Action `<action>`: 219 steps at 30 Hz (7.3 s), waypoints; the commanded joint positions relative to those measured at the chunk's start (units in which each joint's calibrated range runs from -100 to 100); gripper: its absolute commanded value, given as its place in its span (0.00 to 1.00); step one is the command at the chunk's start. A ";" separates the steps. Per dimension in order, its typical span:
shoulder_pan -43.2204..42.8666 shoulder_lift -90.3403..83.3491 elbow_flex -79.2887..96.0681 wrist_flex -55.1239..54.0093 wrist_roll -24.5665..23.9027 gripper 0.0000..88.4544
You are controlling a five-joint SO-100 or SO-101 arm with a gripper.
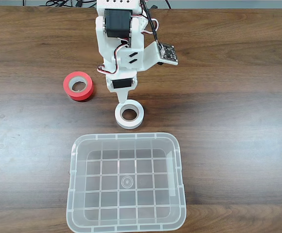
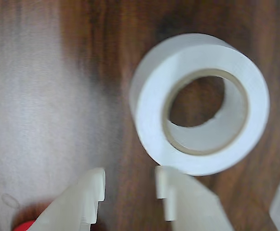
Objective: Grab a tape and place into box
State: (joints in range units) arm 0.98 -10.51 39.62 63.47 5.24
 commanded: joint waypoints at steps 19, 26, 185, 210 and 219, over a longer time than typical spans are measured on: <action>-0.17 10.43 -4.97 -11.08 3.51 0.22; -0.25 10.59 -5.06 -11.85 4.14 0.01; -5.59 -88.37 58.80 -1.92 -7.09 0.01; -5.66 -88.29 58.89 -1.75 -6.88 0.02; -5.66 -88.29 58.89 -1.83 -6.88 0.02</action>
State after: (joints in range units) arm -5.11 -98.07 99.01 62.63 -1.49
